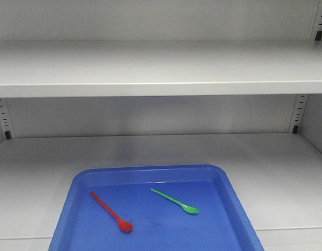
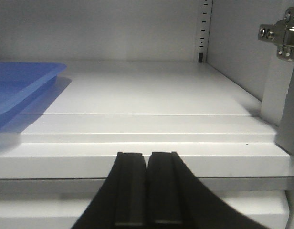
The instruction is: Sort red and green spoons into left cabinet
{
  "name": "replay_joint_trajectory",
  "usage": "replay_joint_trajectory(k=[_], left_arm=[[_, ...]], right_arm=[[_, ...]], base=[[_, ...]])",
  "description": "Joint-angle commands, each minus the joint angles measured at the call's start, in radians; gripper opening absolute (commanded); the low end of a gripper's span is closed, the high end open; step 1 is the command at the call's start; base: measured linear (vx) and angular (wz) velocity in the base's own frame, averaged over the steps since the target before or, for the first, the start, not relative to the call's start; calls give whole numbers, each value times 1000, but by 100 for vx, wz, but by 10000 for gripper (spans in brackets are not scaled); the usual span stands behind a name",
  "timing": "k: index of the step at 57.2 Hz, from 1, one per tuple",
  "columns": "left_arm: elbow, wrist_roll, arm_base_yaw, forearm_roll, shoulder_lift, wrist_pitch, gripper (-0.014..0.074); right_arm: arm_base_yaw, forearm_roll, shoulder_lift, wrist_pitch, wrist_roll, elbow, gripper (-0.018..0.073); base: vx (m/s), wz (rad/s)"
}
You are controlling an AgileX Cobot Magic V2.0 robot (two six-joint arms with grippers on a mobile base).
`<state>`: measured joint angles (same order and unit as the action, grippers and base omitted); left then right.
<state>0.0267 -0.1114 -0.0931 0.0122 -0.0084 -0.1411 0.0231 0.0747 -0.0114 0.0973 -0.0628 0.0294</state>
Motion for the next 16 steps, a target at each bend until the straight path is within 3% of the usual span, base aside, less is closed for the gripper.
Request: replay_joint_trajectory(k=[1,16], left_arm=[[-3,2,3,8,-21,80,-6],[-3,2,3,8,-21,80,-6]], right_arm=[[1,5,-14,-83,3,10,-9],[1,5,-14,-83,3,10,-9]], base=[[0,0],[0,0]])
